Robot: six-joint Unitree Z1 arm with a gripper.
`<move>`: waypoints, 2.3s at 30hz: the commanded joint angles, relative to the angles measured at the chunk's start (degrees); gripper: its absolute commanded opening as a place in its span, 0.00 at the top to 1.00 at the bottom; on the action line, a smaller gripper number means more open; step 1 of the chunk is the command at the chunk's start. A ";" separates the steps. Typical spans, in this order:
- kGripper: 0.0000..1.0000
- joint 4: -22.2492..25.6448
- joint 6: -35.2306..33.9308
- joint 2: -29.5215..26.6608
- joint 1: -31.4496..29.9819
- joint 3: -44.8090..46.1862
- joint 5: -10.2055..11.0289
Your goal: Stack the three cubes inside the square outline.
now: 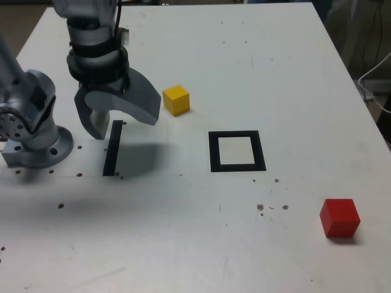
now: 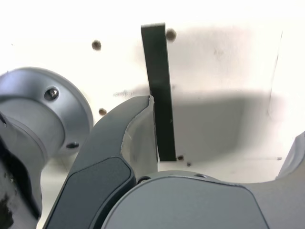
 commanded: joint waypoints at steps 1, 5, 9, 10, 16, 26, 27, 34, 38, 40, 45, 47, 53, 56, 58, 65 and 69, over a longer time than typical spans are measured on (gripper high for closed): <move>0.00 -0.07 0.23 0.10 -0.27 -1.09 -0.87; 0.00 0.79 0.13 1.21 -0.55 -4.50 -2.64; 0.00 3.72 -0.56 4.16 -0.89 -10.45 -4.09; 0.00 4.54 -0.84 5.12 -1.04 -12.21 -4.39; 0.01 8.17 -2.66 10.89 -2.40 -22.51 -6.20; 0.00 9.97 -7.58 18.79 -6.76 -34.86 -6.35; 0.00 10.59 -7.90 19.65 -7.00 -36.18 -6.27; 0.01 17.68 -8.61 27.64 -7.51 -48.79 -5.48; 0.00 19.47 -8.86 32.85 -7.96 -55.30 -6.22; 0.00 19.72 -9.29 34.94 -8.41 -57.77 -6.67; 0.00 20.76 -11.01 38.52 -10.20 -63.69 -6.24; 0.00 21.36 -11.45 39.90 -10.98 -66.38 -5.87; 0.00 22.72 -12.04 45.05 -13.06 -73.18 -5.51; 0.01 22.94 -12.54 47.07 -13.99 -75.16 -5.16; 0.01 22.96 -12.98 48.24 -14.69 -76.43 -4.80; 0.02 22.96 -13.99 52.31 -16.86 -80.57 -3.90; 0.04 22.99 -14.03 54.43 -17.25 -82.30 -3.63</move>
